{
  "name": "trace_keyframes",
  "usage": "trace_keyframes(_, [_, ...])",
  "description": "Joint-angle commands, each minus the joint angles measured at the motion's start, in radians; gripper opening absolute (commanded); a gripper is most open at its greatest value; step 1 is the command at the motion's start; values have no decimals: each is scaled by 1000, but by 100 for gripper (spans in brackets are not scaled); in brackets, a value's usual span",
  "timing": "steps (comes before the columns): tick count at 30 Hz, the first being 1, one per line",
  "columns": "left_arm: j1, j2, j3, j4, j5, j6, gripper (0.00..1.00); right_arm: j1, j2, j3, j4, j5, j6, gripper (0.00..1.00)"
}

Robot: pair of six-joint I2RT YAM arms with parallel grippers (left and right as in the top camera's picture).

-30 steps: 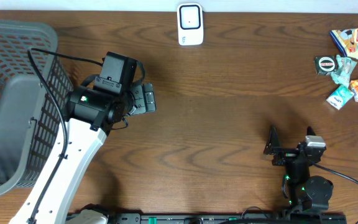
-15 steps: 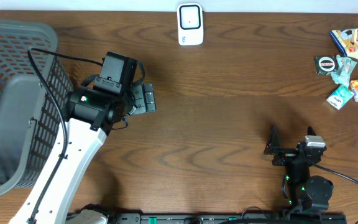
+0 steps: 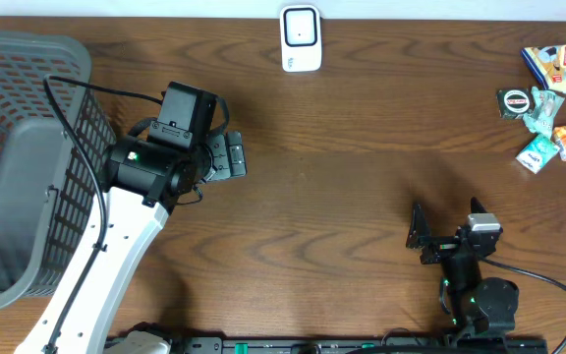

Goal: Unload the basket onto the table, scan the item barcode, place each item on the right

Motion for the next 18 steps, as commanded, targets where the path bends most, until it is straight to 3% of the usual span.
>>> trace_keyframes(1, [-4,-2,15,-1,5,6,98,1,-7,-2,-9,24,-21,99])
trace_keyframes(18, [-4,-2,15,-1,5,6,98,-1,-7,-2,-4,13,-20,99])
